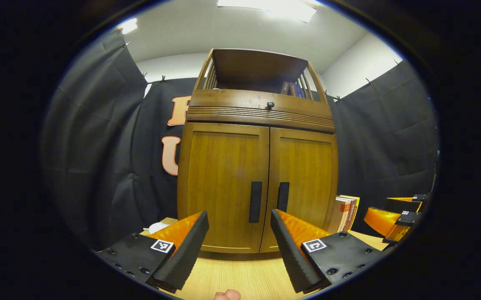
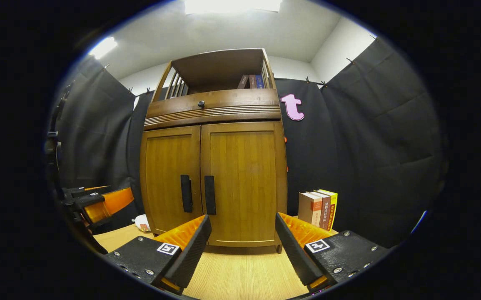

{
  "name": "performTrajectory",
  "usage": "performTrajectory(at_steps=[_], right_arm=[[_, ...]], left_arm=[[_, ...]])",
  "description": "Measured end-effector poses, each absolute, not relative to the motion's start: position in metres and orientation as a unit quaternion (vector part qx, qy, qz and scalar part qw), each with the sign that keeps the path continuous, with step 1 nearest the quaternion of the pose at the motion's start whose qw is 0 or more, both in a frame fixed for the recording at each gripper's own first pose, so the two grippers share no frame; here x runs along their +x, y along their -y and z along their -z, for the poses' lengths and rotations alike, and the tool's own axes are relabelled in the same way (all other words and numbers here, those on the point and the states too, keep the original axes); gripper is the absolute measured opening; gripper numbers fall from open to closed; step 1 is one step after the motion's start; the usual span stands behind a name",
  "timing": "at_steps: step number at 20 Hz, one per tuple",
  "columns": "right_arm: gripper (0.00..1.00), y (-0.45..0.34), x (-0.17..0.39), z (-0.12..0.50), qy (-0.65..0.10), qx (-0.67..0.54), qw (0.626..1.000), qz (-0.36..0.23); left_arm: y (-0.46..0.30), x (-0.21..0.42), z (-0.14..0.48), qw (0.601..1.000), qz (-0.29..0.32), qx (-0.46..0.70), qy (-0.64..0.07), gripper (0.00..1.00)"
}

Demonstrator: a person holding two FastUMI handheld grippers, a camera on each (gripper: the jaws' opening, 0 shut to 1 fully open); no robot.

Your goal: Open the right door of the double-door shoe cabinet with the right hand, and open the left door with the left hand.

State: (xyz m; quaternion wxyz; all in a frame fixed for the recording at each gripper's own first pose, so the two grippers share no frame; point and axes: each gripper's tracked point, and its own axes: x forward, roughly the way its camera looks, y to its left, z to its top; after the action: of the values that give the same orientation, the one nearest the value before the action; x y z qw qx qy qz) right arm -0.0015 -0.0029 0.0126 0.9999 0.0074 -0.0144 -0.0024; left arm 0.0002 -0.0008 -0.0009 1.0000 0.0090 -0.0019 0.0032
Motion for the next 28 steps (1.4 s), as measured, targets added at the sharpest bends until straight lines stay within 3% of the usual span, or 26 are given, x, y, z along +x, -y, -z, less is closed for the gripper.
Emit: performTrajectory(at_steps=[2, 5, 6, 11, 13, 14, 16, 18, 20, 21, 25, 26, 27, 28], right_arm=[[0.98, 0.002, -0.001, -0.012, 0.012, 0.008, 1.0, 0.002], [0.94, 0.001, 0.002, -0.014, 0.015, 0.01, 1.0, 0.001], [0.94, 0.0, 0.003, -0.014, 0.016, 0.009, 1.0, -0.001], [0.99, -0.006, 0.009, -0.019, 0.023, 0.005, 1.0, -0.008], [0.94, -0.011, 0.014, -0.021, 0.025, 0.003, 1.0, -0.017], [0.94, -0.015, 0.015, -0.022, 0.026, 0.002, 0.999, -0.023], [0.94, -0.021, 0.024, -0.026, 0.028, 0.005, 0.999, -0.035], [0.9, -0.031, 0.035, -0.033, 0.037, 0.008, 0.998, -0.052], [0.98, -0.042, 0.052, -0.038, 0.044, -0.005, 0.997, -0.065], [0.94, -0.048, 0.062, -0.042, 0.047, -0.011, 0.996, -0.074], [0.94, -0.06, 0.11, -0.059, 0.06, -0.014, 0.995, -0.084], [0.94, -0.06, 0.125, -0.061, 0.062, -0.018, 0.995, -0.08], [0.99, -0.059, 0.14, -0.059, 0.062, -0.021, 0.995, -0.076], [0.9, -0.059, 0.156, -0.053, 0.051, -0.02, 0.996, -0.073]], left_arm=[[0.0, 0.0, 0.002, 1.0, -0.004, 0.008, -0.001, 0.93], [0.0, 0.0, 0.001, 1.0, -0.004, 0.009, 0.0, 0.97], [0.0, 0.001, 0.001, 1.0, -0.004, 0.01, 0.001, 0.92], [-0.001, -0.001, -0.001, 1.0, -0.007, 0.013, 0.007, 0.96], [-0.002, 0.001, 0.0, 1.0, -0.013, 0.007, 0.007, 0.93], [-0.002, 0.001, 0.0, 1.0, -0.015, 0.004, 0.005, 1.0], [-0.003, 0.001, 0.0, 1.0, -0.016, -0.002, 0.005, 0.93], [-0.003, 0.001, 0.002, 1.0, -0.015, -0.002, 0.001, 0.93], [-0.005, 0.002, 0.006, 1.0, -0.016, -0.002, -0.004, 0.93], [-0.006, 0.001, 0.007, 1.0, -0.018, -0.003, -0.006, 0.93], [-0.016, 0.0, 0.014, 0.999, -0.028, -0.002, -0.018, 0.93], [-0.016, -0.001, 0.014, 0.999, -0.028, -0.001, -0.017, 0.97], [-0.015, -0.001, 0.013, 1.0, -0.026, 0.002, -0.014, 0.97], [-0.017, 0.001, 0.012, 1.0, -0.026, 0.007, -0.013, 0.97]])
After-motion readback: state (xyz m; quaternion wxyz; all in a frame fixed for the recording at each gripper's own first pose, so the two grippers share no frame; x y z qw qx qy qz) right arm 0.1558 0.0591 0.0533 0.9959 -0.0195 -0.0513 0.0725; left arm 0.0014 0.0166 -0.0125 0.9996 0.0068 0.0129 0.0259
